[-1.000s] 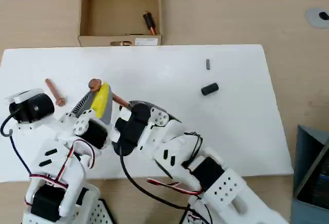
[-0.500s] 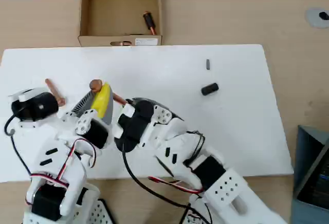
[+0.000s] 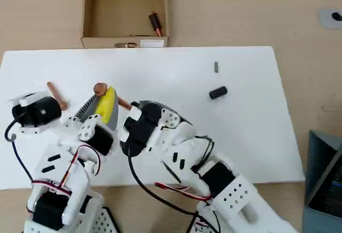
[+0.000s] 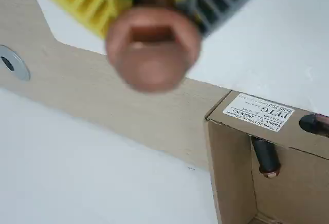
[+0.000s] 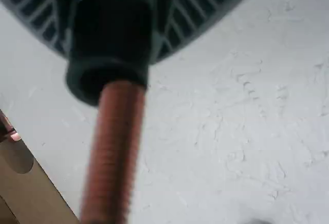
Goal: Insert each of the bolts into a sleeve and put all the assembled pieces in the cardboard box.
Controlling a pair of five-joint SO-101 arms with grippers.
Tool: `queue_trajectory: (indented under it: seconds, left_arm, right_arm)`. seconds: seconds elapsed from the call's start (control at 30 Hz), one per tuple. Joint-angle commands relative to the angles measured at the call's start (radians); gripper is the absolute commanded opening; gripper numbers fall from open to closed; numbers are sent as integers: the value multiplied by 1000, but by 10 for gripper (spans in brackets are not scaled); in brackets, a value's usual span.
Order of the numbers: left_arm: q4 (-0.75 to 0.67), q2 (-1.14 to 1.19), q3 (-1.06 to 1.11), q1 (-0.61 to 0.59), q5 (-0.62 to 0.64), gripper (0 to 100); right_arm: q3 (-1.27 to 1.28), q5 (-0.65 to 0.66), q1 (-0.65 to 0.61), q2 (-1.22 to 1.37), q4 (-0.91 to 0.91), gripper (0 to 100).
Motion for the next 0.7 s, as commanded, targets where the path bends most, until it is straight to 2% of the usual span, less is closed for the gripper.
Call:
queue_trajectory:
  seconds: [0.0, 0.37, 0.57, 0.67]
  left_arm:
    - [0, -4, -29, 17, -3, 1]
    - [6, -4, 31, 21, -5, 1]
    - [181, -4, 29, 138, -3, 1]
    - [222, -4, 38, 172, -3, 1]
  right_arm:
    - [-31, 6, -36, -25, -25, 9]
    - [-45, 6, -48, -25, -25, 9]
    - [-47, 6, -48, -25, -25, 9]
    - [-48, 6, -48, -25, -25, 9]
